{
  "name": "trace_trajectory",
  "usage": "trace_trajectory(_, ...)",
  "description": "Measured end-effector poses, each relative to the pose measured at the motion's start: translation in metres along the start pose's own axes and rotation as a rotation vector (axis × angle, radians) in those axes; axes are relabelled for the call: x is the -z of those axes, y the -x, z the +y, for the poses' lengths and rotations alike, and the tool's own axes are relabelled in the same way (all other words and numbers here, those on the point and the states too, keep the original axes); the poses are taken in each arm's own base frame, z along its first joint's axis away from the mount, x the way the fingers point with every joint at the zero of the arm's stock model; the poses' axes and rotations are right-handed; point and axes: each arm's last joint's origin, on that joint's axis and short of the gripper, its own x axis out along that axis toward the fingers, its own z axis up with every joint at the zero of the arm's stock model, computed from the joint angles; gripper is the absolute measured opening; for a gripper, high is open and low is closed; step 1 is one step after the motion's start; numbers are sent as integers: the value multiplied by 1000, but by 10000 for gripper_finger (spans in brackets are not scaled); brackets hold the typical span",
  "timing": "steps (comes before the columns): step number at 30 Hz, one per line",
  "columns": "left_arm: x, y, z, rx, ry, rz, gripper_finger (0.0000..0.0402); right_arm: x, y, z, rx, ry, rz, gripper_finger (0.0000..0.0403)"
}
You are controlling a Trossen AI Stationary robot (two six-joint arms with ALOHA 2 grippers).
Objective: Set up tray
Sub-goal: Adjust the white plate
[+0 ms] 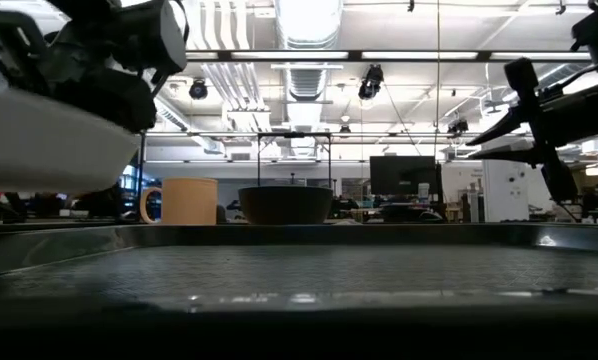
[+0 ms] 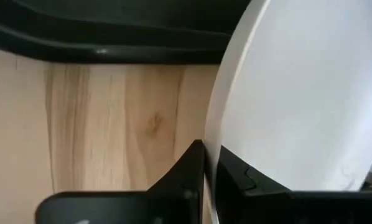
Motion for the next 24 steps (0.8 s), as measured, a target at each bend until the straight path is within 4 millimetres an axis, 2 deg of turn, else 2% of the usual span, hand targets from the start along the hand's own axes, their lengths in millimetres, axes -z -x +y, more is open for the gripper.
trace_trajectory(6,-3,3,-3,-5,-33,-10,0,2,-1,-2,22,17,5,68)
trace_trajectory(14,18,-3,5,-132,-73,143,0,2,-2,-3,28,23,7,68)
trace_trajectory(24,21,-3,8,-196,-163,170,0,2,-2,-3,28,26,7,68)
